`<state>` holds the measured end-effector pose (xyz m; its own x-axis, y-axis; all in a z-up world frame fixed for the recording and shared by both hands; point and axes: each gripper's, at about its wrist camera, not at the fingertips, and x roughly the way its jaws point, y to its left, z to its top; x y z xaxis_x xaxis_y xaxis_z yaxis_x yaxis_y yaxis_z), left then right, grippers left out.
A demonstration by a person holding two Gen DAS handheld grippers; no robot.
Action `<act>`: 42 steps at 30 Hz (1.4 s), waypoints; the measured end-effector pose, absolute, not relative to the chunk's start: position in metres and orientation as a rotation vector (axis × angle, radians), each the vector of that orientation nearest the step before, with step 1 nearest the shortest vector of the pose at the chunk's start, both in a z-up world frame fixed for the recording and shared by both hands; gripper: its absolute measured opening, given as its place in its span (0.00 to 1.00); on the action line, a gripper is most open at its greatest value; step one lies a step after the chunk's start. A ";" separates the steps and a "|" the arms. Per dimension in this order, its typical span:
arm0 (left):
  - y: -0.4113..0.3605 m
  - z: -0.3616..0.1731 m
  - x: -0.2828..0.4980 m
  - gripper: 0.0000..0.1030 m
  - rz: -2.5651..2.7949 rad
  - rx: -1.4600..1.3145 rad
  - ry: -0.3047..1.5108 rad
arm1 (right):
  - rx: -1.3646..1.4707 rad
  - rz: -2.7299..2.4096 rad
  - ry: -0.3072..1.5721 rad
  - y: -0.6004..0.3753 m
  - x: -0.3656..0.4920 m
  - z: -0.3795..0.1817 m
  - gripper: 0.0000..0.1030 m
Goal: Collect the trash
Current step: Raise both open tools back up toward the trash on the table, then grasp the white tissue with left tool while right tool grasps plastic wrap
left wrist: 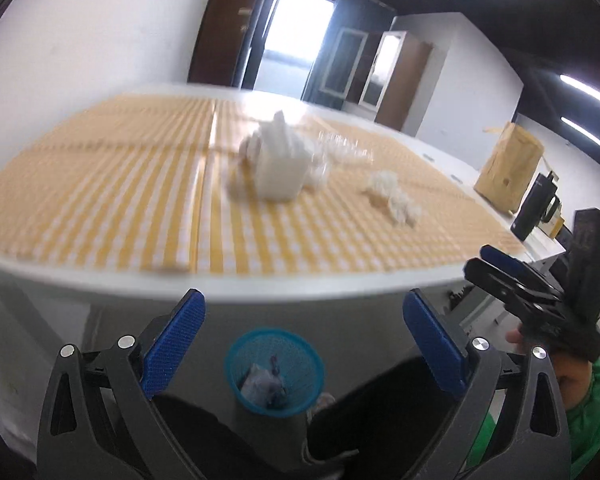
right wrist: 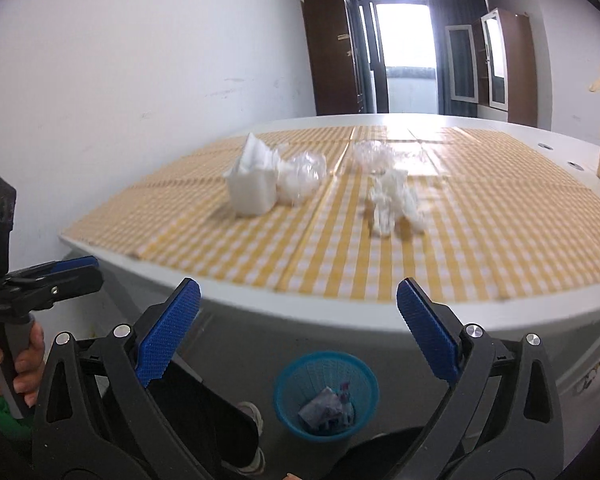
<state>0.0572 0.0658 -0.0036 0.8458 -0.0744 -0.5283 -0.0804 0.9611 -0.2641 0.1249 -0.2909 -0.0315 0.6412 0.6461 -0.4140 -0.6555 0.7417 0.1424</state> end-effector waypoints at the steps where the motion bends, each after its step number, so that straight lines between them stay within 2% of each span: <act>1: 0.066 0.002 0.060 0.94 0.007 -0.278 0.556 | -0.020 0.740 0.461 -0.289 0.132 -0.025 0.91; 9: 0.087 0.028 0.099 0.91 -0.002 -0.300 0.531 | 0.003 0.771 0.515 -0.267 0.186 0.004 0.91; 11: 0.090 0.034 0.112 0.86 0.005 -0.280 0.535 | 0.013 0.787 0.547 -0.259 0.203 0.009 0.90; 15: 0.102 0.042 0.133 0.84 0.025 -0.296 0.537 | -0.007 0.803 0.584 -0.240 0.228 0.016 0.85; 21: 0.111 0.049 0.163 0.80 0.026 -0.313 0.556 | -0.010 0.827 0.641 -0.214 0.267 0.029 0.81; 26: 0.119 0.047 0.187 0.69 0.028 -0.318 0.593 | -0.022 0.833 0.702 -0.196 0.296 0.029 0.77; 36: 0.119 0.040 0.242 0.67 0.017 -0.310 0.636 | 0.034 0.847 0.857 -0.161 0.357 0.004 0.59; 38: 0.119 0.037 0.251 0.63 0.019 -0.299 0.651 | 0.055 0.851 0.880 -0.156 0.366 -0.003 0.57; 40: 0.120 0.034 0.259 0.53 0.034 -0.287 0.675 | 0.054 0.852 0.898 -0.150 0.370 -0.007 0.55; 42: 0.124 0.034 0.263 0.53 0.004 -0.308 0.670 | 0.047 0.849 0.913 -0.145 0.377 -0.012 0.53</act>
